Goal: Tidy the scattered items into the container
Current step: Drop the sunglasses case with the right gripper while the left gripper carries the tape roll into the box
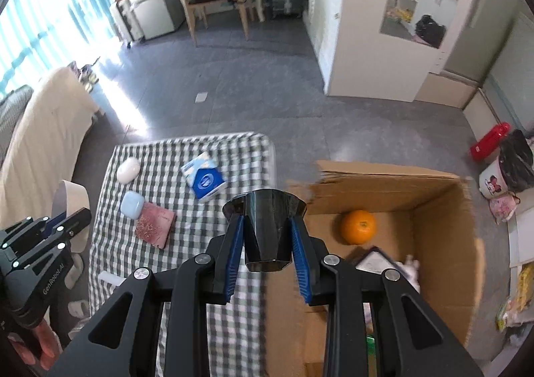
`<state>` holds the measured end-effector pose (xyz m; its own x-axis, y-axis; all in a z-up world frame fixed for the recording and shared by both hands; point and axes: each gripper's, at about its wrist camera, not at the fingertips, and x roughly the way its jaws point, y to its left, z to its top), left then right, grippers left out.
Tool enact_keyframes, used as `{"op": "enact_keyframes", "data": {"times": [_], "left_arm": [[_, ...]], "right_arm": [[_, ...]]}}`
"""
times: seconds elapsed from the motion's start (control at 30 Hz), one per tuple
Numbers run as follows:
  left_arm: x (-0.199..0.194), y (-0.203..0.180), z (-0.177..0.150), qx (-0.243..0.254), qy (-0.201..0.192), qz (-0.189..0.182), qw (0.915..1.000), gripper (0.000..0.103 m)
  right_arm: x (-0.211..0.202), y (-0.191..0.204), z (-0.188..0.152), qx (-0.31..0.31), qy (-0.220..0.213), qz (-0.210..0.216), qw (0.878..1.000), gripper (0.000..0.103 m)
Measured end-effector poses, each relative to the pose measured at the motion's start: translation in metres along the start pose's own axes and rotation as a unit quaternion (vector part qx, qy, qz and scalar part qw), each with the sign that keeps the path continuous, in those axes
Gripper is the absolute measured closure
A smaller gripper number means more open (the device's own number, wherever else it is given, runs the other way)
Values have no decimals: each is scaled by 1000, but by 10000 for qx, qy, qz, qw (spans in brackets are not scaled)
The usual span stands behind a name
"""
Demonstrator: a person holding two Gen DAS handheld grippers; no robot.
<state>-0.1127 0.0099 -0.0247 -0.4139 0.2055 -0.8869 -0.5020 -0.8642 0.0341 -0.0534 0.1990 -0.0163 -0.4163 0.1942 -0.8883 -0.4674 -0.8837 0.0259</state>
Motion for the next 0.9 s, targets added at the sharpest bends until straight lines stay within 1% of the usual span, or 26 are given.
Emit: {"op": "enact_keyframes", "data": {"times": [0.07, 0.2, 0.3, 0.37, 0.47, 0.57, 0.67, 0.73, 0.77, 0.8, 0.83, 0.87, 0.9], "left_arm": [[-11, -24, 4, 127, -47, -153, 9998, 93], [-28, -86, 10, 483, -159, -458, 9977, 93], [-36, -128, 13, 684, -178, -747, 9947, 93], [-38, -158, 12, 887, -205, -858, 9921, 93], [-33, -202, 5, 1151, -150, -1005, 9882, 93], [-19, -233, -5, 1302, 4, -1090, 9855, 93], [-1, -256, -15, 1385, 182, -1095, 9841, 93], [8, -264, -20, 1390, 274, -1076, 9841, 93], [13, -269, -23, 1407, 317, -1067, 9838, 90], [14, -273, -26, 1429, 346, -1052, 9835, 85], [16, -277, -29, 1460, 373, -1022, 9833, 80], [19, -280, -30, 1485, 387, -951, 9836, 59], [20, -281, -32, 1480, 375, -831, 9848, 37]], "right_arm": [[-15, -18, -2, 81, -101, -79, 9999, 75], [-39, -65, -11, 349, -187, -264, 9989, 75], [-48, -97, -24, 529, -149, -401, 9977, 75], [-49, -122, -37, 713, -66, -478, 9963, 75], [-47, -156, -57, 1016, 59, -534, 9934, 75], [-38, -182, -76, 1223, 225, -597, 9904, 75], [-24, -197, -90, 1333, 402, -610, 9884, 75], [-13, -207, -98, 1394, 555, -555, 9871, 75], [-10, -211, -101, 1422, 610, -480, 9868, 71], [-8, -213, -104, 1454, 640, -406, 9865, 65], [-8, -216, -106, 1491, 621, -371, 9862, 44], [-9, -218, -107, 1506, 564, -387, 9862, 31], [-12, -220, -108, 1483, 505, -477, 9865, 32]]}}
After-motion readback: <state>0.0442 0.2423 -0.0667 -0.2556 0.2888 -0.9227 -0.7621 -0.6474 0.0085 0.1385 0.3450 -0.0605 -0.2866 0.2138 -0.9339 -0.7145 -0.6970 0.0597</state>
